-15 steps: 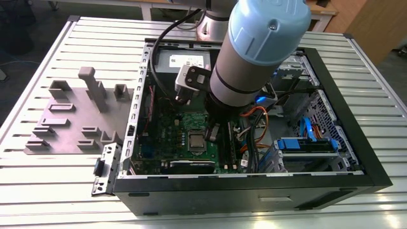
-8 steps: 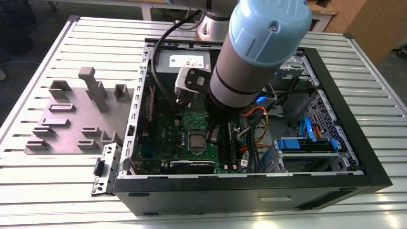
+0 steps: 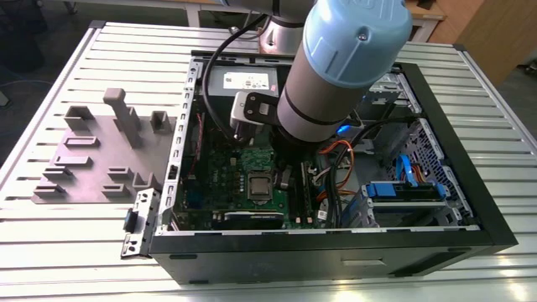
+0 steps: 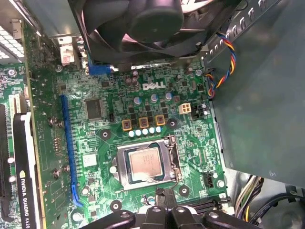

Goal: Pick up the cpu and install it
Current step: 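Install the first cpu locking lever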

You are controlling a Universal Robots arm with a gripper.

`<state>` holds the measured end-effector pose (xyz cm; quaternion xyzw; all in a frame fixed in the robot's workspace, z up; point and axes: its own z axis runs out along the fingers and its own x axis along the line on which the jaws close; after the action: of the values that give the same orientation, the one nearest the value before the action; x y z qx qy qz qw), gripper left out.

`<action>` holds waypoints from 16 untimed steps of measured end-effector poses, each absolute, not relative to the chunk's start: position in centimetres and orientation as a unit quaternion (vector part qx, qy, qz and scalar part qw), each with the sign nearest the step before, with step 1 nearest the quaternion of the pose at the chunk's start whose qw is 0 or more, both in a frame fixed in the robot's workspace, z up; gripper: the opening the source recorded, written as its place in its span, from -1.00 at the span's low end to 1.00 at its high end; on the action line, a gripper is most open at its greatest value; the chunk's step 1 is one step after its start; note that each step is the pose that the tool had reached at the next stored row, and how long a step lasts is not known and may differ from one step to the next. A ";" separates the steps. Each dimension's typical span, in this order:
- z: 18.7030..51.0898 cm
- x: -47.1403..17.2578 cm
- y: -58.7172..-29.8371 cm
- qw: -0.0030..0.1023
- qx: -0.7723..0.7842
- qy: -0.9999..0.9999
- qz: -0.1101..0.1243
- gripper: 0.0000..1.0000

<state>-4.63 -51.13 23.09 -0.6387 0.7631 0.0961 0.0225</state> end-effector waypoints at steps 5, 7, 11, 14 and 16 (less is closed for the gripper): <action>23.1 -4.6 -51.1 0.023 -0.639 0.763 0.096 -0.79; 23.1 -4.6 -51.1 0.023 -0.639 0.763 0.096 -0.79; 23.1 -4.6 -51.1 0.024 -0.639 0.763 0.095 -0.79; 23.1 -4.6 -51.1 0.025 -0.640 0.763 0.094 -0.79; 23.2 -4.6 -51.1 0.026 -0.640 0.762 0.093 -0.79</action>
<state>-4.63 -51.14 23.16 -0.6403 0.7621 0.0926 0.0264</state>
